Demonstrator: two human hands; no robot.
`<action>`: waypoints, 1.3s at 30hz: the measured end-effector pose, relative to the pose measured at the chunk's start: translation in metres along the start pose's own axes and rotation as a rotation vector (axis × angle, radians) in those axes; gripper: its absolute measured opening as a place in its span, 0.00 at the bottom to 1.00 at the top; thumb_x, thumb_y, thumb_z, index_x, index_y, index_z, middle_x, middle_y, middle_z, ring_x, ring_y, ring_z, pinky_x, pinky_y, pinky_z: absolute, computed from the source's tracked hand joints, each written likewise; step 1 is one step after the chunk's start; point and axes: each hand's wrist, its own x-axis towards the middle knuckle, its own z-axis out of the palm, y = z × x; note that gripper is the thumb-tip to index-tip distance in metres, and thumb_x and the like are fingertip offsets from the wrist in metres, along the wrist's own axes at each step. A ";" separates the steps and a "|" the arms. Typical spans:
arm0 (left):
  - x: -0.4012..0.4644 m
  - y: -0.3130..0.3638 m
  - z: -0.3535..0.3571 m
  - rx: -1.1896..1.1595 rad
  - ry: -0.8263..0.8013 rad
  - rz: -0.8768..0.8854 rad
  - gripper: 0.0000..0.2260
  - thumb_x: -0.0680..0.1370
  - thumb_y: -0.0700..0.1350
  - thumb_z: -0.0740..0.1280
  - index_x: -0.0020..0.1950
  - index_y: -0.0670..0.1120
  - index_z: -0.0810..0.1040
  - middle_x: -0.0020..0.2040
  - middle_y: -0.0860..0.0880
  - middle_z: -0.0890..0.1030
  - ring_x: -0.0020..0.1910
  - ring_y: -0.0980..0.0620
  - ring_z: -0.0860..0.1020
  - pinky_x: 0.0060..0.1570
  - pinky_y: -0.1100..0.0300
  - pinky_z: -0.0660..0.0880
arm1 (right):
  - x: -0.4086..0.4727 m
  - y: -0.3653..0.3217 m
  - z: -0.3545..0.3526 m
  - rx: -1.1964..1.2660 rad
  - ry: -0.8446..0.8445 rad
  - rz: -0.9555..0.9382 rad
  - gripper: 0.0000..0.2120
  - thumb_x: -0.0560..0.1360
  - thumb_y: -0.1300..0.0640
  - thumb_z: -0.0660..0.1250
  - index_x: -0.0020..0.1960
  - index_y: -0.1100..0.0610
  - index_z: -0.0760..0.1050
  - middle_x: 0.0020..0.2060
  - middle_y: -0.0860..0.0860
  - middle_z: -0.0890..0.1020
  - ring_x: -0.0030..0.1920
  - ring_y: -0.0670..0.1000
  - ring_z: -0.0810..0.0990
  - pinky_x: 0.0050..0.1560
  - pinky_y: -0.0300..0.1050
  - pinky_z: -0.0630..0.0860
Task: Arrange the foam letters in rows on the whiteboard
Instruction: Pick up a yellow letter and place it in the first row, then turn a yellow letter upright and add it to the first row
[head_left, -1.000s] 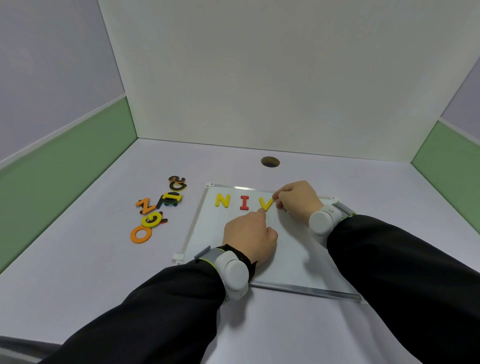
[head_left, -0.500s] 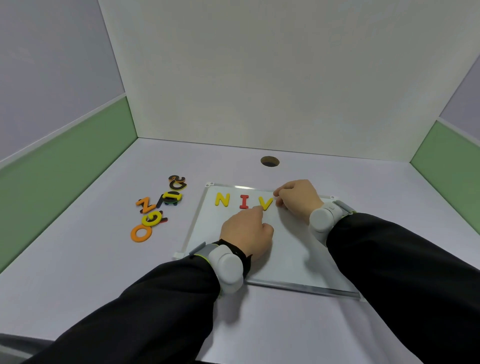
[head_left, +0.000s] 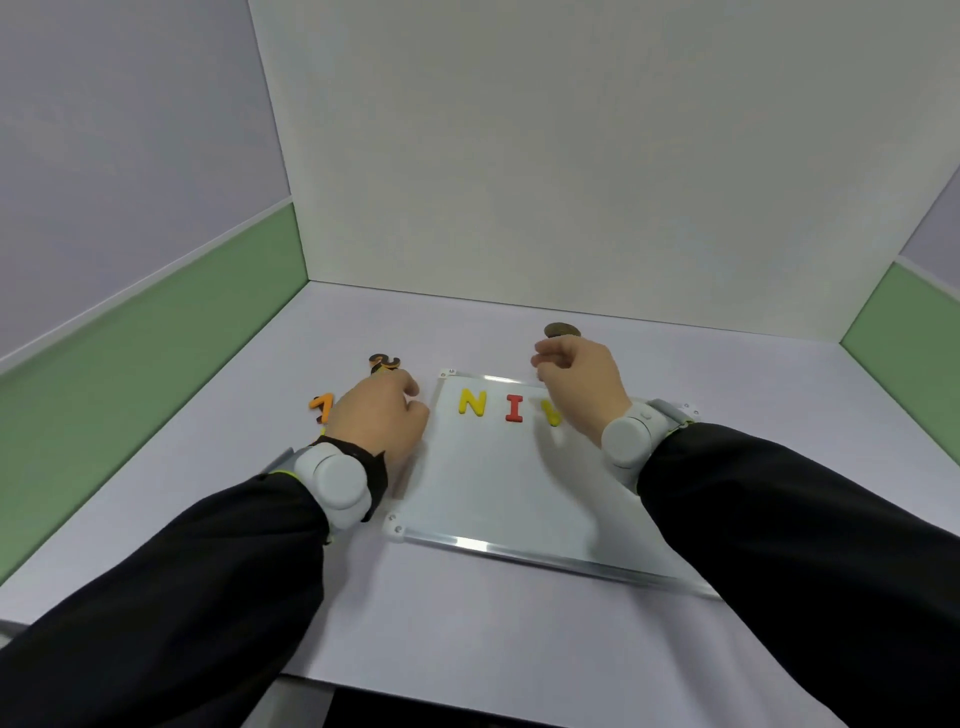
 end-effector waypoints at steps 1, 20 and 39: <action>-0.001 -0.008 -0.002 0.015 0.010 -0.012 0.15 0.77 0.45 0.60 0.63 0.49 0.76 0.56 0.49 0.78 0.54 0.46 0.77 0.46 0.56 0.70 | -0.003 -0.005 0.007 -0.017 -0.022 -0.022 0.14 0.75 0.65 0.61 0.57 0.56 0.80 0.50 0.50 0.84 0.51 0.48 0.81 0.56 0.40 0.78; -0.034 -0.074 -0.013 0.124 0.024 -0.016 0.16 0.75 0.52 0.64 0.62 0.51 0.77 0.57 0.49 0.73 0.58 0.47 0.72 0.52 0.55 0.73 | -0.045 -0.042 0.126 -0.260 -0.435 -0.258 0.15 0.73 0.63 0.66 0.59 0.56 0.80 0.54 0.48 0.84 0.50 0.43 0.76 0.53 0.33 0.70; -0.026 -0.081 -0.031 -0.017 0.152 -0.074 0.12 0.82 0.48 0.57 0.49 0.47 0.79 0.47 0.48 0.74 0.47 0.46 0.75 0.44 0.53 0.72 | -0.056 -0.048 0.141 -0.236 -0.334 -0.207 0.06 0.74 0.60 0.69 0.49 0.55 0.83 0.44 0.50 0.85 0.47 0.50 0.82 0.52 0.46 0.78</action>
